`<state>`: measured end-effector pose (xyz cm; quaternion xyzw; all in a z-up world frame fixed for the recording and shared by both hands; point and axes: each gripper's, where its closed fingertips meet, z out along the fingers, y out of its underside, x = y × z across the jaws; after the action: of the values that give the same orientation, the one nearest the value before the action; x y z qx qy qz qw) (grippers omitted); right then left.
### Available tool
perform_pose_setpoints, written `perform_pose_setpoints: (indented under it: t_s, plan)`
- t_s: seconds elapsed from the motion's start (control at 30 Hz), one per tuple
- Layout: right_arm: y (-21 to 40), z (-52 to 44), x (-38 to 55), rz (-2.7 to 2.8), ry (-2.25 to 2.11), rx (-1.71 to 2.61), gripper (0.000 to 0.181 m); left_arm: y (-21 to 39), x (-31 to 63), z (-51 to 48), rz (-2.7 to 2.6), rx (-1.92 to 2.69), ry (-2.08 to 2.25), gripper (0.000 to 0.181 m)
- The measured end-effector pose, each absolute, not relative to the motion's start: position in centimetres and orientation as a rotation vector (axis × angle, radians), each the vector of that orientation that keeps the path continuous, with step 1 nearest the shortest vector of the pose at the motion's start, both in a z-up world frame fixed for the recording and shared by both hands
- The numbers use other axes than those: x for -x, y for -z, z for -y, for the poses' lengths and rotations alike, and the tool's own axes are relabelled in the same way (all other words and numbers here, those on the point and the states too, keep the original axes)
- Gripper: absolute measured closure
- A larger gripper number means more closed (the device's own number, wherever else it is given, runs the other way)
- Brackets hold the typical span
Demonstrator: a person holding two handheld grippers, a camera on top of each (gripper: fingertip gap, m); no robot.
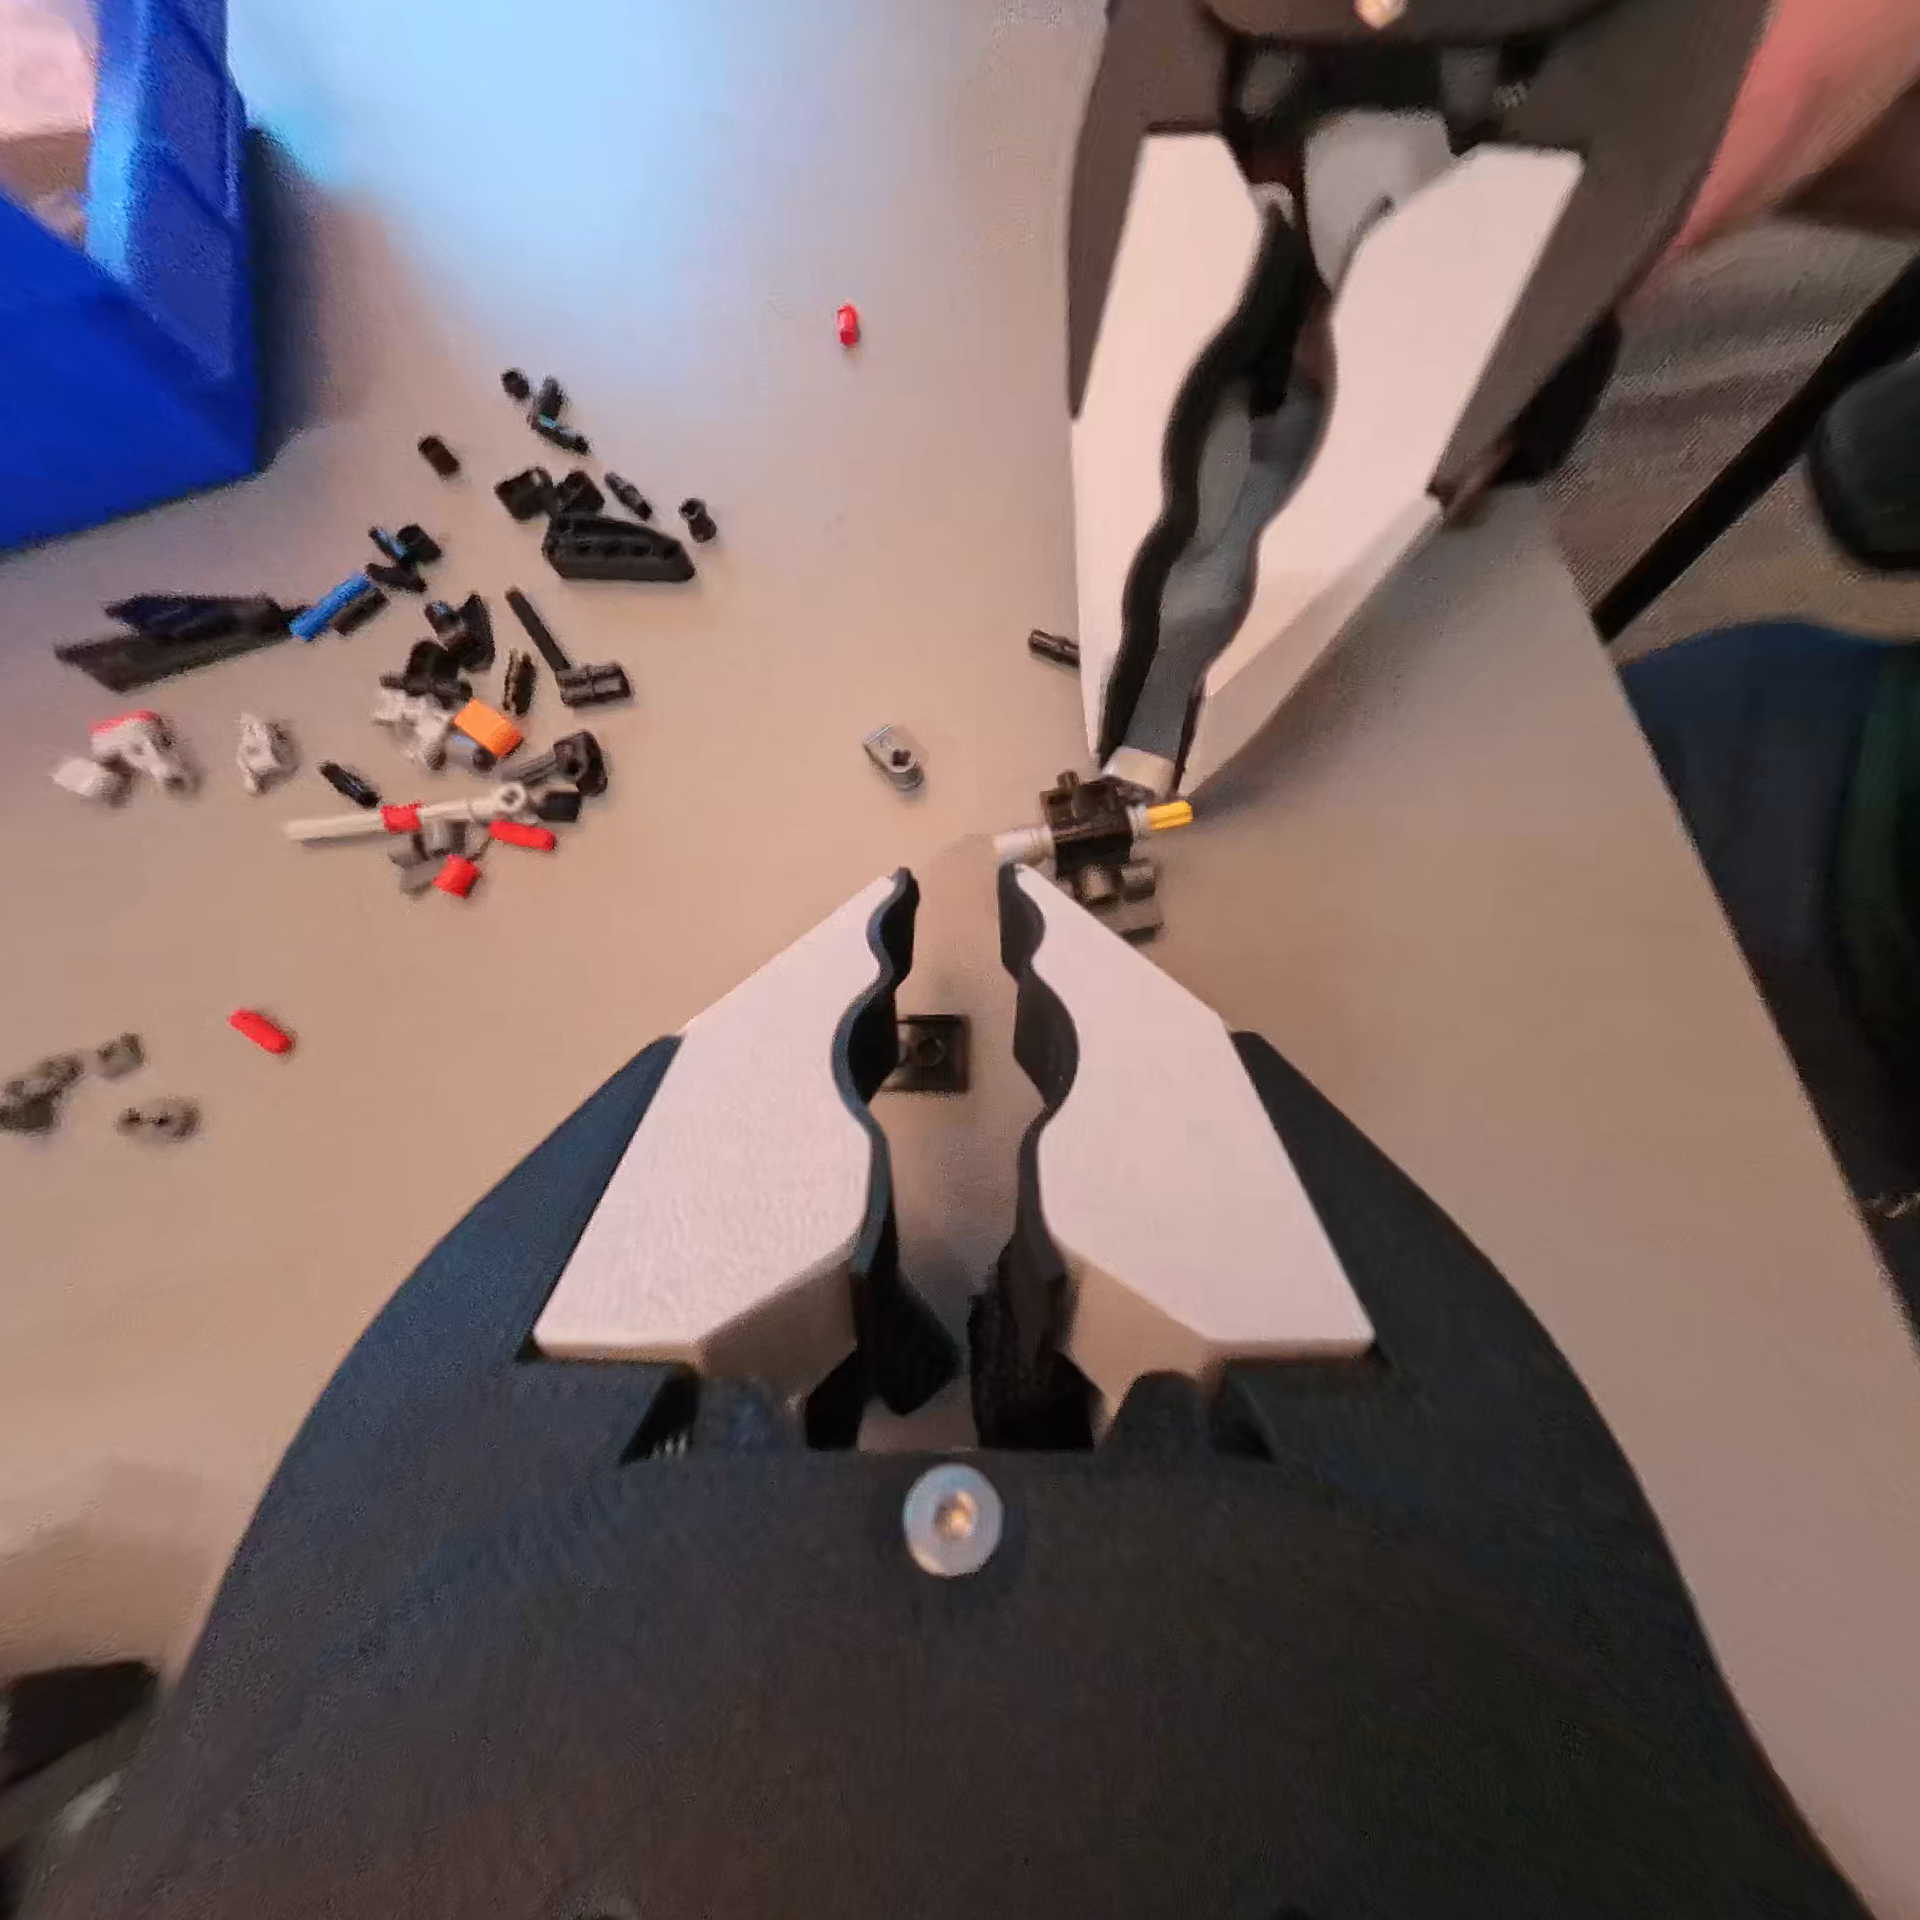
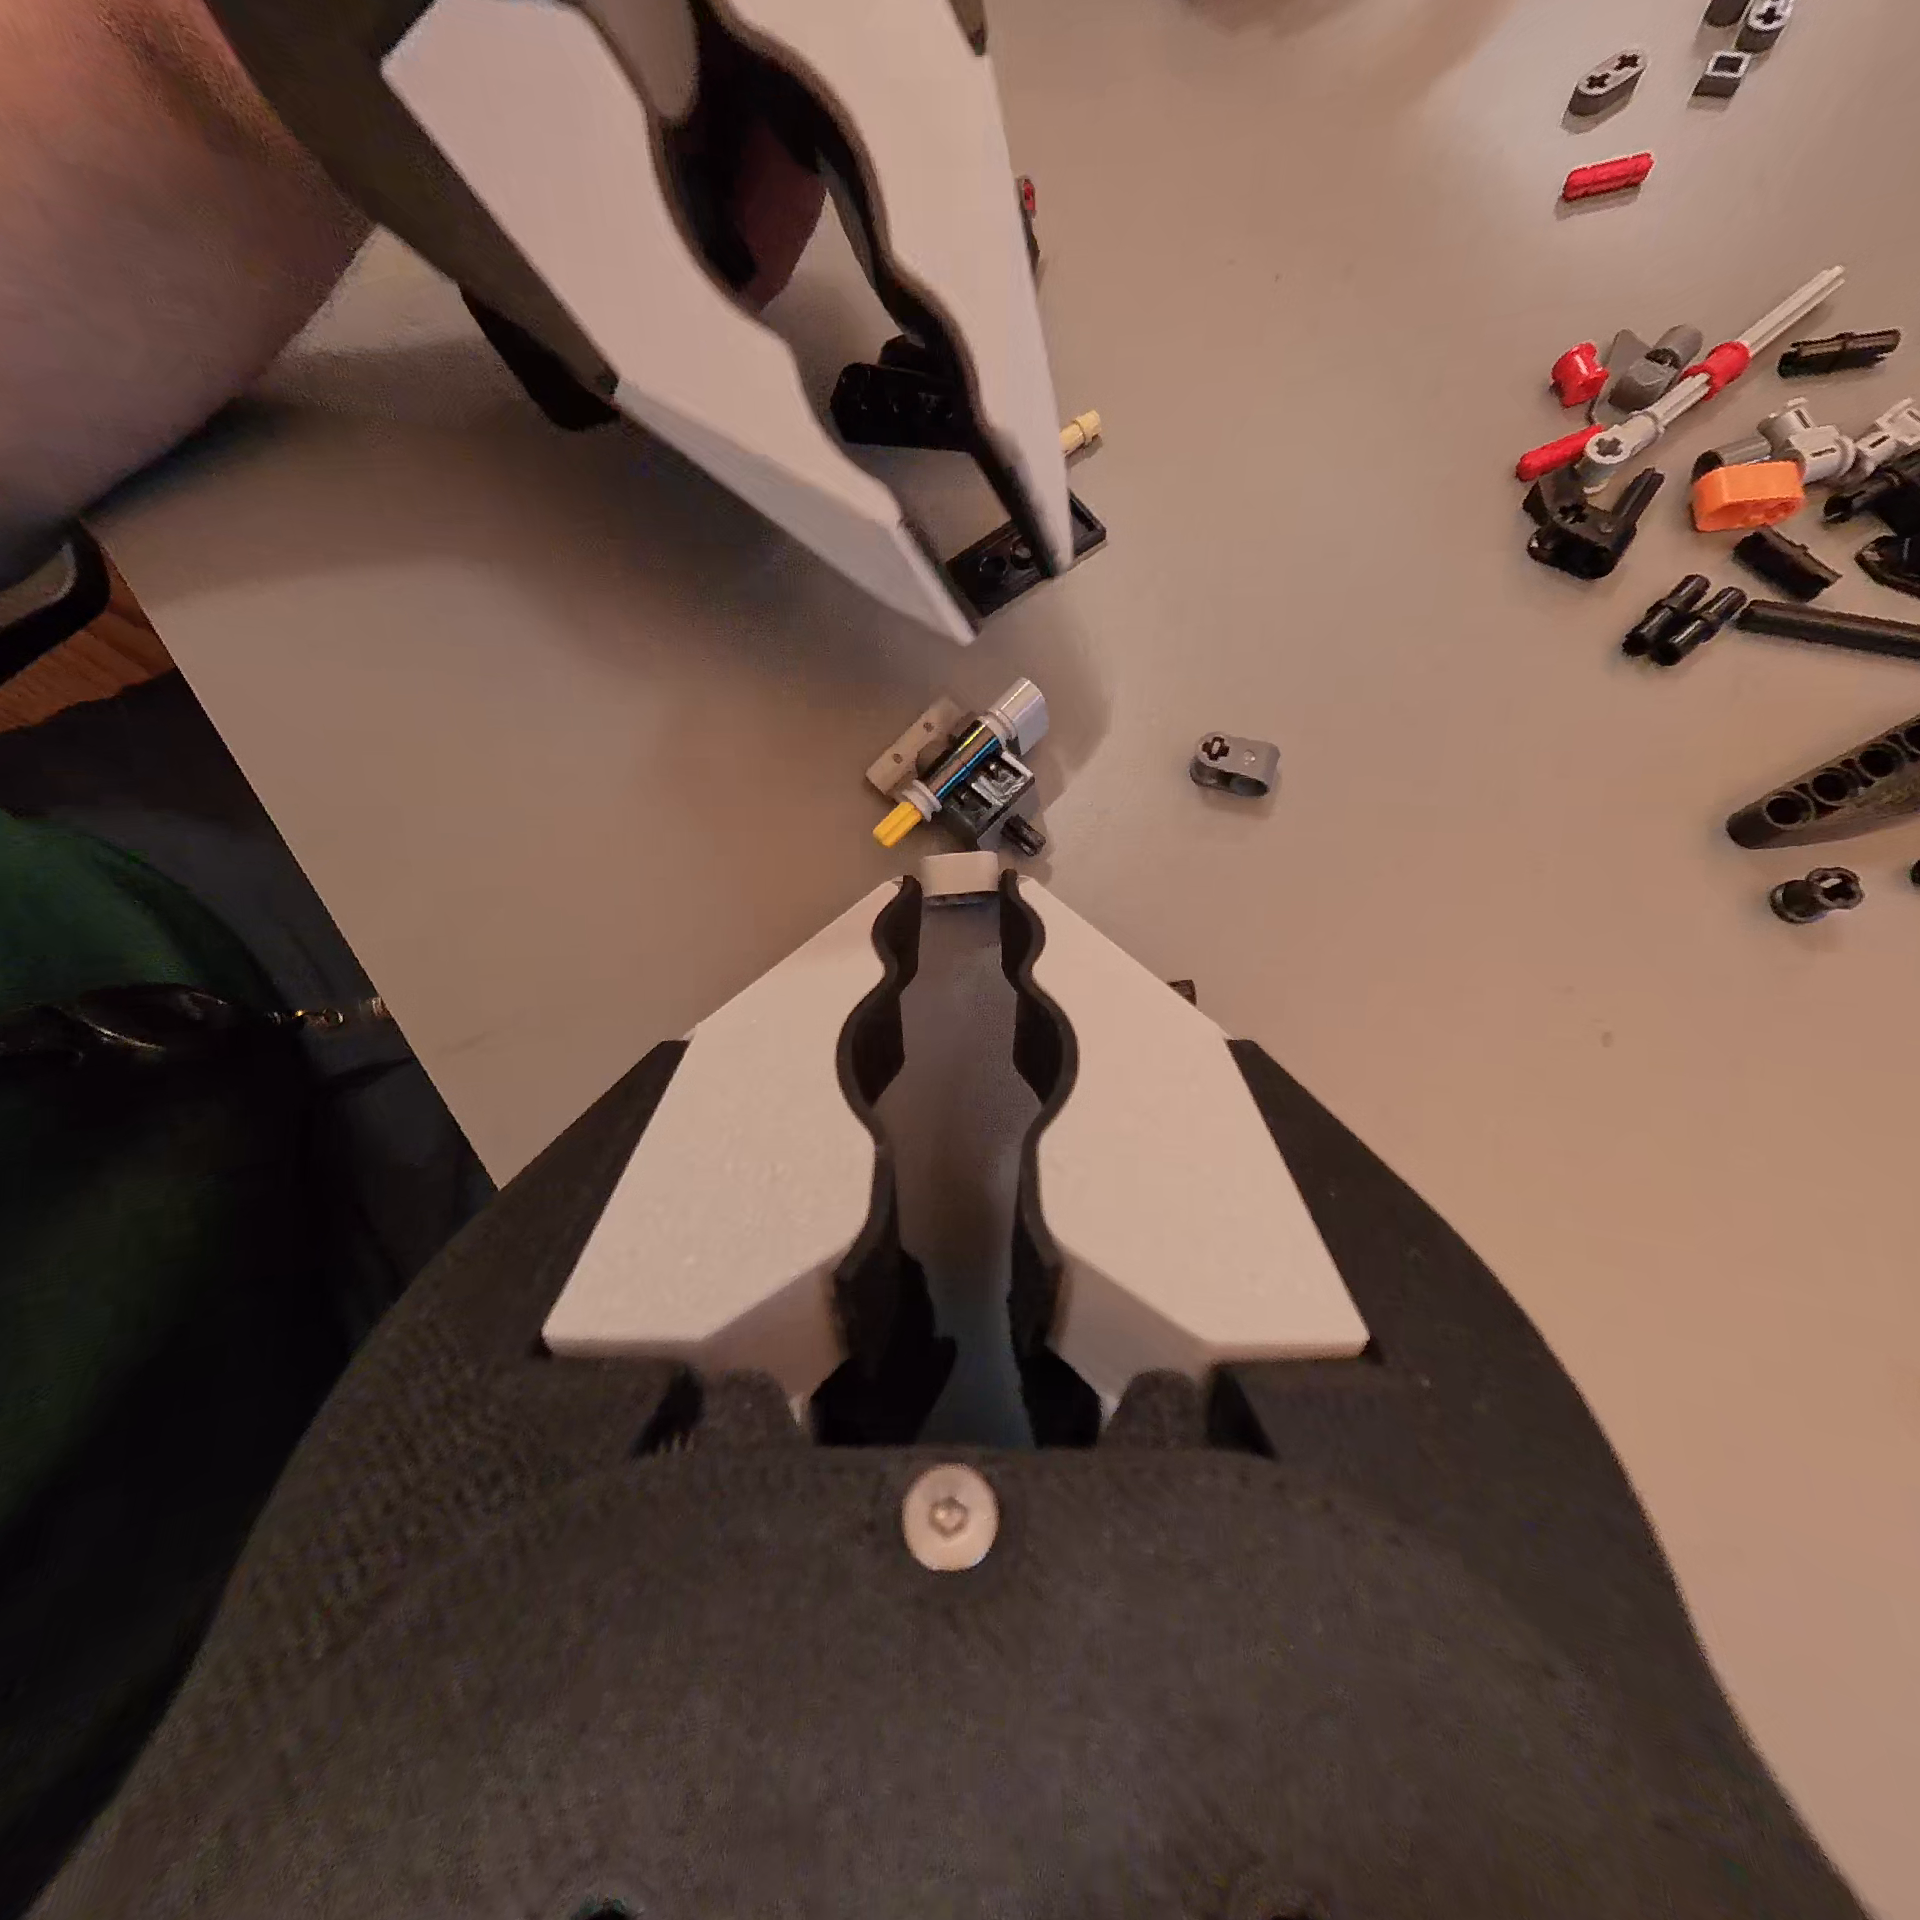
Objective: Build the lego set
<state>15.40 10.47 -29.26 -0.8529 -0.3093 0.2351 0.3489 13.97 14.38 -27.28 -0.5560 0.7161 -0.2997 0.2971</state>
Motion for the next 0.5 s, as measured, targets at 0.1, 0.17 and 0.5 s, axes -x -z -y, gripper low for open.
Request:
perform_pose_setpoints:
  t_s: [0.1, 0.17, 0.5]
  plan:
    - [29.2, -10.5, -15.4, 0.796, -0.606, 2.211, 0.168, 27.1, -14.3, -14.2, -1.850, 1.623, 0.890, 0.170]
    - [29.3, -10.5, -15.4, 0.799, -0.601, 2.209, 0.168, 27.2, -14.1, -13.8, -1.827, 1.744, 0.962, 0.166]
    - [29.0, -10.3, -15.2, 0.820, -0.601, 2.179, 0.168, 28.1, -14.7, -12.9, -1.627, 2.202, 1.168, 0.161]
